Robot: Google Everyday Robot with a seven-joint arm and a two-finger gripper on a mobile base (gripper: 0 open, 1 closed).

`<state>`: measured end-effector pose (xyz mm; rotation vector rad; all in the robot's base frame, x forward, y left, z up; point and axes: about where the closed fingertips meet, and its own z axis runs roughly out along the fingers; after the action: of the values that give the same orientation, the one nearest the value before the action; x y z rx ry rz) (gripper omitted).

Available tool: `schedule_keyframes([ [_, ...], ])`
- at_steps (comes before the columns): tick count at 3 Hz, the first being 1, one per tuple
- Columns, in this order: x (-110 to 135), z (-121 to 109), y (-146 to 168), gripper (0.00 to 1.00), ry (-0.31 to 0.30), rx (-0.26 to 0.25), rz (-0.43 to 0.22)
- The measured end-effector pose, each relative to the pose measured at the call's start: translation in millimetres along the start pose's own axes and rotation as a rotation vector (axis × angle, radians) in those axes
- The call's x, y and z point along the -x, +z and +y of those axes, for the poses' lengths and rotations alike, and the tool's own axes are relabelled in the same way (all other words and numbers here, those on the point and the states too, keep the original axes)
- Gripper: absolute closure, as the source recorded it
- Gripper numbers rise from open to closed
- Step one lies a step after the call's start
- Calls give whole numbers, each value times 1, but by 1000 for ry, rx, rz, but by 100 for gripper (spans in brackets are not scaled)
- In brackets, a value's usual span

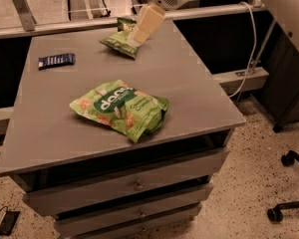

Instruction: Move green jalapeno chip bag near green rice chip bag

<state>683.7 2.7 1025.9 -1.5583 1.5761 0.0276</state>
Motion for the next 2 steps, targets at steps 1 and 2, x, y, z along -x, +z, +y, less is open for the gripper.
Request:
schedule_keyframes([
  [1,-3,-15,29,0,69,-38,-46],
  [2,-5,-32,47,0,157,-145,-32],
])
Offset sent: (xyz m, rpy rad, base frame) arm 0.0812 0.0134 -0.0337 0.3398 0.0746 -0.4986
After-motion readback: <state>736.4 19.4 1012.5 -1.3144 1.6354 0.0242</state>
